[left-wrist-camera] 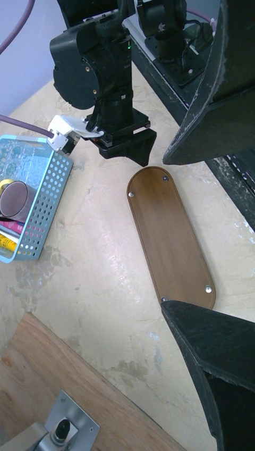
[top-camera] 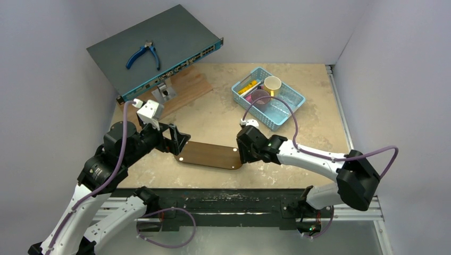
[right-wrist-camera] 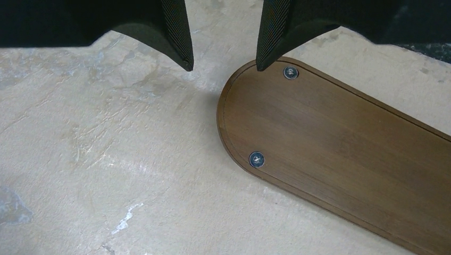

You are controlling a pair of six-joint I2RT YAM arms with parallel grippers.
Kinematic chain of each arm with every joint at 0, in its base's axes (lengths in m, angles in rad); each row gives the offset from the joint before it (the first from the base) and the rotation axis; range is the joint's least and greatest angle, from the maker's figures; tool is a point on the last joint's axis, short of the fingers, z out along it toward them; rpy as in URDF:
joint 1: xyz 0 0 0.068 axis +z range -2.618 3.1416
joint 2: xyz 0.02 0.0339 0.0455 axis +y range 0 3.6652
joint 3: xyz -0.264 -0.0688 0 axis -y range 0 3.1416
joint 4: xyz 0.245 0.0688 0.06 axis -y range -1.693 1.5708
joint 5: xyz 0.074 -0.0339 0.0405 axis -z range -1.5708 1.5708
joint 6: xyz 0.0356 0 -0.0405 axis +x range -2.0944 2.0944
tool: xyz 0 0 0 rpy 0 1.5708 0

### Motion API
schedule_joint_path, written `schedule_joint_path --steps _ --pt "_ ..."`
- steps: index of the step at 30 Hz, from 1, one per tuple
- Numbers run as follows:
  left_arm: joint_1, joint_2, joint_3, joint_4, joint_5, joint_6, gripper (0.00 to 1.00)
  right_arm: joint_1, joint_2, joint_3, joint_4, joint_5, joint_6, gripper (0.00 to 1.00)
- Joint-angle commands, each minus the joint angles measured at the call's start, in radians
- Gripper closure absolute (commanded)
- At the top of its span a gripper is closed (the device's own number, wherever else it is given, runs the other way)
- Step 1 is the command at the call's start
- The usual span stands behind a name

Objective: Prepare toiletry sets of a toothbrush and toothpaste on the tray

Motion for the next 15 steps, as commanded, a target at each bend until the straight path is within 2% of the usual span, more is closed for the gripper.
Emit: schedule_joint_path --steps 1,15 --pt "-0.001 0.002 -0.001 0.014 0.008 0.020 0.02 0.000 0.019 -0.011 0.026 0.017 0.047 0.51" --pt "-0.001 -0.004 0.000 0.014 0.005 0.022 0.02 0.000 0.091 -0.006 0.033 0.059 0.063 0.54"
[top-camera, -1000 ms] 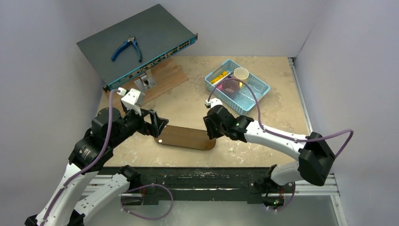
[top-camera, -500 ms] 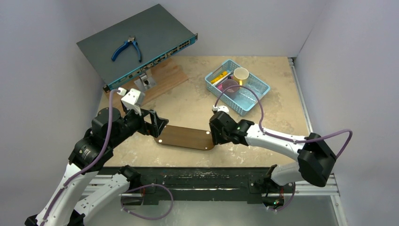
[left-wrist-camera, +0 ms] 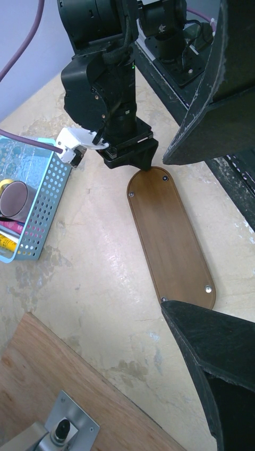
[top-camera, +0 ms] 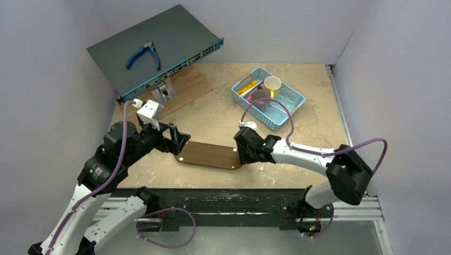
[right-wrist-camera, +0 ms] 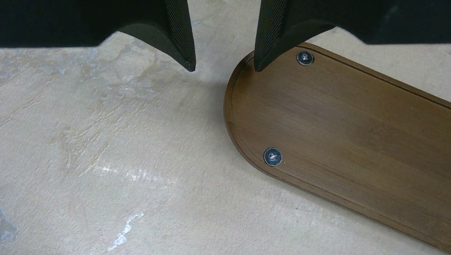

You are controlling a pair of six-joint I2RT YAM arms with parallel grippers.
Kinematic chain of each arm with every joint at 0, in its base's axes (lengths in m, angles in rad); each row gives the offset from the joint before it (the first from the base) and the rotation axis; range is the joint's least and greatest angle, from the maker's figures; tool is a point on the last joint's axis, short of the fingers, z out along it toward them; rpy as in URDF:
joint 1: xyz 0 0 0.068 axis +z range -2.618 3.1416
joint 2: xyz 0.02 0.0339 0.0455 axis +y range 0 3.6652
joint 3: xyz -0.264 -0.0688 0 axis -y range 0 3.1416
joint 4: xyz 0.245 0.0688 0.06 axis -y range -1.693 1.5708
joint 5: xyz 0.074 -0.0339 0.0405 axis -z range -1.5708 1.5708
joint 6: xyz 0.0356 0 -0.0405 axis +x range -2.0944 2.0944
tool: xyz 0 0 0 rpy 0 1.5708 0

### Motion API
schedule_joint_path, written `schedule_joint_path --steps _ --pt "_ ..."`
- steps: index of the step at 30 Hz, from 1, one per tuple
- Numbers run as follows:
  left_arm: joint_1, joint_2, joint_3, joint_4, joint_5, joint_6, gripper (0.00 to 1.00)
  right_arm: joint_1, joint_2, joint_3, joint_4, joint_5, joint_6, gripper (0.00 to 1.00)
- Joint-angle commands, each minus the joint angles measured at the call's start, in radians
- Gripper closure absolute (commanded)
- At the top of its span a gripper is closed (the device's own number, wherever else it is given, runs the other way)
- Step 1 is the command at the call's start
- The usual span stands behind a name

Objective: Prepare toiletry sets of a toothbrush and toothpaste on the tray

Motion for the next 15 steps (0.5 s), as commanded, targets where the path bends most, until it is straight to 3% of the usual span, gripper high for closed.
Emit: schedule_joint_path --steps 1,15 --pt "0.000 -0.004 0.001 0.014 0.004 0.021 0.02 0.000 0.012 -0.005 0.014 0.051 0.027 0.54" --pt "-0.001 -0.009 0.002 0.013 0.005 0.021 0.02 -0.002 0.023 -0.014 -0.035 0.124 0.042 0.56"
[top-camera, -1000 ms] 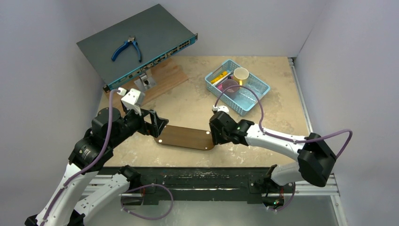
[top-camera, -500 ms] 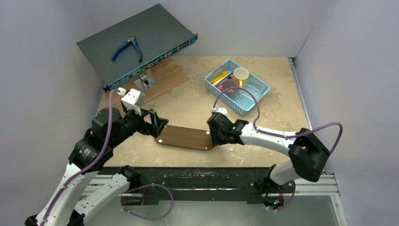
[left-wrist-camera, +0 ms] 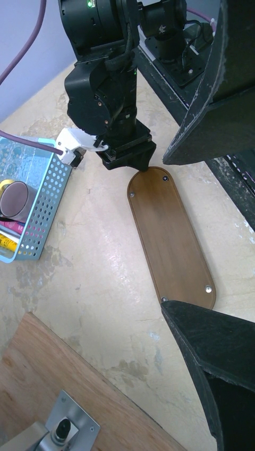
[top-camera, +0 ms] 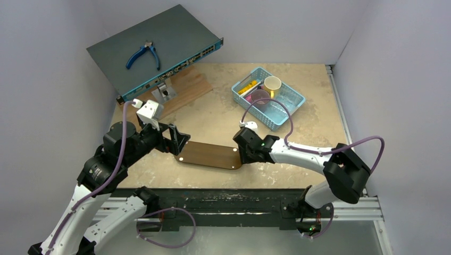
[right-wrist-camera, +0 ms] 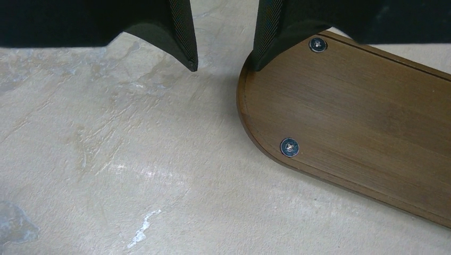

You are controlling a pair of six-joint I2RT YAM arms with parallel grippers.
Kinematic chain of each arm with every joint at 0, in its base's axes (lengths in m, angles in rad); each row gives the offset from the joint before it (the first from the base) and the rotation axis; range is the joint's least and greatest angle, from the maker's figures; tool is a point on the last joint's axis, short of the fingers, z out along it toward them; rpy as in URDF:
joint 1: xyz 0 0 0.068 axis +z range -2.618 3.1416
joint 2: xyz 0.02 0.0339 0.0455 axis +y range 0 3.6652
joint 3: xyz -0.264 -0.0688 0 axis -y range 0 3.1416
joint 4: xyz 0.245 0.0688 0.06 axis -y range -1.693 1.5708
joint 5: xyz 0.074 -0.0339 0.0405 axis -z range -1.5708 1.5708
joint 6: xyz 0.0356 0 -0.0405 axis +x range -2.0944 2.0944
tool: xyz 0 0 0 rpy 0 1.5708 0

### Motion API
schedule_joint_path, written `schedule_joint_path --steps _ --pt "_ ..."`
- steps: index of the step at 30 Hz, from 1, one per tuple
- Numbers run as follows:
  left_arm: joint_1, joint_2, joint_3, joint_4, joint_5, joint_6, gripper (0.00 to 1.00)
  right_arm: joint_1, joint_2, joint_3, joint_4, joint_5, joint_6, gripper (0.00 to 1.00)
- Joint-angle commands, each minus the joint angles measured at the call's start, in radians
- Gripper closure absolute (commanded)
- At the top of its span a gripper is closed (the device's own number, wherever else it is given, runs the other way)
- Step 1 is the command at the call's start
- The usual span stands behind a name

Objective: Prepare toiletry sets of a toothbrush and toothpaste on the tray

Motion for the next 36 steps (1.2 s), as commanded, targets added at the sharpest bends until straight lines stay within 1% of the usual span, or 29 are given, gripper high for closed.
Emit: schedule_joint_path --steps 1,17,25,31,36 --pt "-0.001 -0.008 0.001 0.013 0.005 0.021 0.02 -0.002 -0.004 -0.018 -0.040 0.076 0.026 0.56" --pt "-0.001 -0.010 0.001 0.013 0.003 0.021 0.02 -0.015 -0.058 -0.060 -0.120 0.133 0.092 0.58" --pt "-0.001 -0.009 0.002 0.013 0.003 0.022 0.02 -0.027 -0.090 -0.064 -0.237 0.214 0.200 0.61" --pt "-0.001 -0.016 0.000 0.013 0.008 0.019 0.02 -0.056 -0.129 -0.091 -0.284 0.230 0.269 0.60" --pt "-0.001 -0.021 0.000 0.015 0.019 0.018 0.02 -0.076 -0.184 -0.094 -0.321 0.245 0.284 0.60"
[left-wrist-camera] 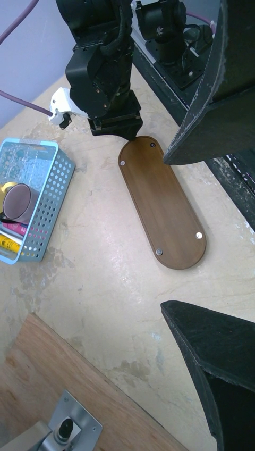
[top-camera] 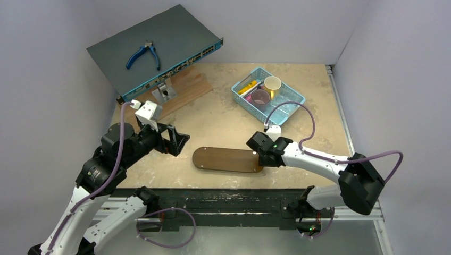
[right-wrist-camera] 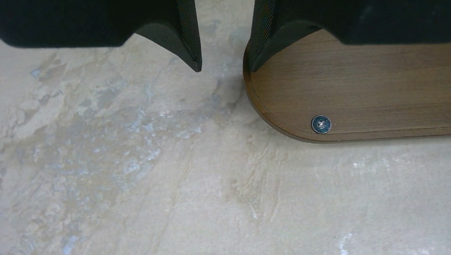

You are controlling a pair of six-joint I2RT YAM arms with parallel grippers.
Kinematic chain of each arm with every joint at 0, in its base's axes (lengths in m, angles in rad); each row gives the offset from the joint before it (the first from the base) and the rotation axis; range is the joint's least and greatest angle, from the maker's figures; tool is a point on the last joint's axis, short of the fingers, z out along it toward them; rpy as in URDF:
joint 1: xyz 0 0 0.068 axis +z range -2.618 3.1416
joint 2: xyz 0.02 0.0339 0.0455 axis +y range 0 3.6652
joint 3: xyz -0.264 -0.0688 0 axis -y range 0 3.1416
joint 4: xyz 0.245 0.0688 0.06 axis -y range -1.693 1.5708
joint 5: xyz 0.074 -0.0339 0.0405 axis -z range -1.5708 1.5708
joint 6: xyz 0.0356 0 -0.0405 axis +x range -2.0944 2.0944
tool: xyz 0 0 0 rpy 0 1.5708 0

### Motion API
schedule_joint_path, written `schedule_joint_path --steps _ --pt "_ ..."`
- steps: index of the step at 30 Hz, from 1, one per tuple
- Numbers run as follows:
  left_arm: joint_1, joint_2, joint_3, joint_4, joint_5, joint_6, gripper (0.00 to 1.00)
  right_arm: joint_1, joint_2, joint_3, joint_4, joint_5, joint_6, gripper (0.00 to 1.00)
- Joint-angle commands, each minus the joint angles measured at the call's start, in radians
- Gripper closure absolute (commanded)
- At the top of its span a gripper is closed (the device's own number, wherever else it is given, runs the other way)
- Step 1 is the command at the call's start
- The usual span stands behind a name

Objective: Prepare toiletry sets of a toothbrush and toothpaste on the tray

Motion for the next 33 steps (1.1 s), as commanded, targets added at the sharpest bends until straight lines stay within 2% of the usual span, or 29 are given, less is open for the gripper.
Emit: schedule_joint_path --steps 1,7,12,23,33 --pt "-0.001 -0.011 0.000 0.016 0.020 0.017 0.02 -0.016 -0.058 -0.003 -0.091 0.063 0.044 0.60" --pt "-0.001 -0.014 0.000 0.018 0.024 0.017 0.02 -0.020 -0.063 0.094 -0.110 0.050 -0.009 0.60" --pt "-0.001 -0.014 -0.001 0.018 0.019 0.017 0.02 -0.020 -0.037 0.188 -0.013 -0.004 -0.085 0.58" --pt "-0.001 -0.008 -0.001 0.016 0.011 0.020 0.02 -0.020 0.200 0.420 0.161 -0.052 -0.176 0.39" --pt "-0.001 -0.012 -0.001 0.014 0.001 0.021 0.02 -0.020 0.395 0.518 0.256 -0.120 -0.174 0.21"
